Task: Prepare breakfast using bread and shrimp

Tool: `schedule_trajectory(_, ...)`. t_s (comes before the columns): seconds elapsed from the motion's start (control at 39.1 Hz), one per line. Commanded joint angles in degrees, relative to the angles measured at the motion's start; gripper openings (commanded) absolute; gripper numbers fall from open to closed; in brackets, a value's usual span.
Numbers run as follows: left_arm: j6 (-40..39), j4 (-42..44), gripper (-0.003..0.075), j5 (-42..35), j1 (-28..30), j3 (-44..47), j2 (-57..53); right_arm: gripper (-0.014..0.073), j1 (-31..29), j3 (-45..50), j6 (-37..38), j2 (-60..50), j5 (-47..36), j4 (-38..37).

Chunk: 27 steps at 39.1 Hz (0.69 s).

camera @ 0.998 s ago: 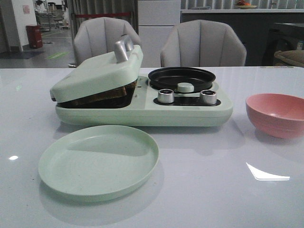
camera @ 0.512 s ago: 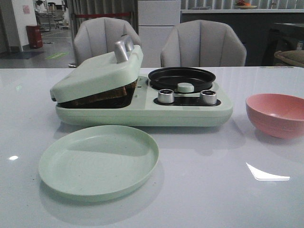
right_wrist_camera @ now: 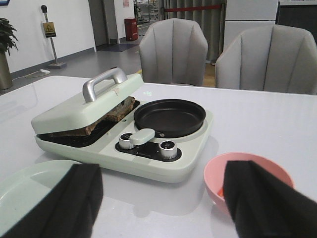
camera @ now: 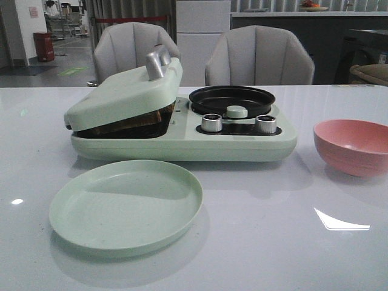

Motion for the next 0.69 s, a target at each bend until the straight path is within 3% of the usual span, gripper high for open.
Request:
schedule_trajectory(0.0, -0.70, -0.56, 0.0115, -4.99, 0.10, -1.31, 0.64, 0.0600, -0.20, -1.54, -0.20, 0.51, -4.67, -0.17)
schedule_trajectory(0.2, -0.70, -0.56, 0.0114, -4.99, 0.10, -1.31, 0.64, 0.0600, -0.20, -1.54, -0.35, 0.51, -4.93, -1.34)
schedule_trajectory(0.41, -0.70, -0.56, 0.0114, -4.99, 0.10, -1.31, 0.64, 0.0600, -0.20, -2.76, -0.35, 1.39, -15.58, -2.25)
schedule_trajectory(0.67, -0.70, -0.56, 0.0114, -4.99, 0.10, -1.31, 0.64, 0.0600, -0.20, -12.21, -0.35, 11.05, -1.74, -2.19)
